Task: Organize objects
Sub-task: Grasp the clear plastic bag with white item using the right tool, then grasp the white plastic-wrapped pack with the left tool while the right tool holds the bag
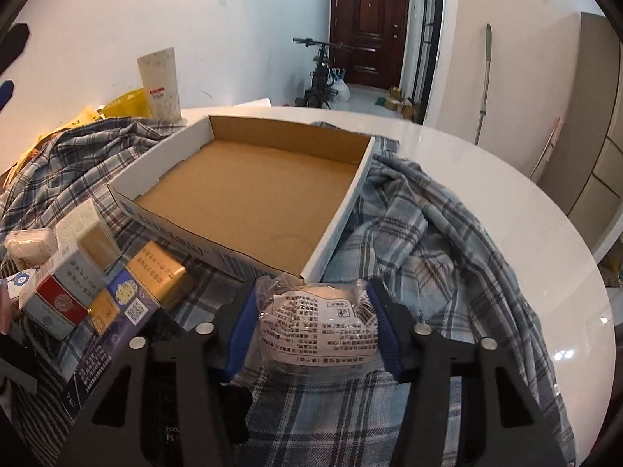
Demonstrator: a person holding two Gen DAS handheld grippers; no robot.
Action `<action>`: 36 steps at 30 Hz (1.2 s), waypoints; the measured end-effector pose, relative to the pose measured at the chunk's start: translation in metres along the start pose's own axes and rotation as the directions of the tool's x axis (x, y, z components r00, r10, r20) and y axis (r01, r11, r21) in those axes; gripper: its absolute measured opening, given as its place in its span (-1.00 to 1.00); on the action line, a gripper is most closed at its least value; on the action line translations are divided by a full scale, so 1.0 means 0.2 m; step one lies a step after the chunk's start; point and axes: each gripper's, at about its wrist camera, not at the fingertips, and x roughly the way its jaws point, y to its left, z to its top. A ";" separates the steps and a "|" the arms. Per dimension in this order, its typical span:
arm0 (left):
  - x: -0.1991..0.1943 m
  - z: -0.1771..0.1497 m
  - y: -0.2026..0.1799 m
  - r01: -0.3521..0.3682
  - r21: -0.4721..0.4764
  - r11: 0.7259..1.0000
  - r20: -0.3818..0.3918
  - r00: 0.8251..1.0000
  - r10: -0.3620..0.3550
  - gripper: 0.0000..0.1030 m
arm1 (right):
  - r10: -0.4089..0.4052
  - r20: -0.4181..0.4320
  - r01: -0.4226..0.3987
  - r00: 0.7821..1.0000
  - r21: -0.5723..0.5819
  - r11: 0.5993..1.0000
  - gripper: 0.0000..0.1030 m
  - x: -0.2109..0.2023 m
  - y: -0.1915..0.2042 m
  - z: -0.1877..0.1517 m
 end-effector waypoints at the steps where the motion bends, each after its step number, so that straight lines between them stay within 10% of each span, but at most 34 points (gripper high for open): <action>1: 0.00 0.00 0.00 -0.005 0.004 1.000 0.002 1.000 0.005 1.00 | 0.007 0.016 -0.007 1.000 0.004 1.000 -0.01 -0.02 -0.01 0.00; 18: -0.30 0.17 0.23 -0.027 0.059 0.998 -0.205 0.978 0.039 1.00 | 0.046 0.308 -0.062 0.950 0.042 0.997 0.02 -0.30 -0.06 0.04; 25: -0.29 0.10 0.38 -0.025 -0.016 1.000 -0.355 0.935 0.017 1.00 | 0.034 0.364 -0.045 0.931 0.021 0.999 0.03 -0.36 -0.04 0.03; 31: -0.23 -0.09 0.57 -0.013 -0.152 0.988 -0.533 0.843 -0.071 1.00 | 0.011 0.381 -0.014 0.925 0.004 1.000 0.03 -0.37 -0.02 0.02; 36: -0.19 -0.21 0.65 0.005 -0.189 0.982 -0.564 0.818 -0.113 1.00 | 0.012 0.383 -0.011 0.924 -0.005 1.000 0.03 -0.37 -0.02 0.01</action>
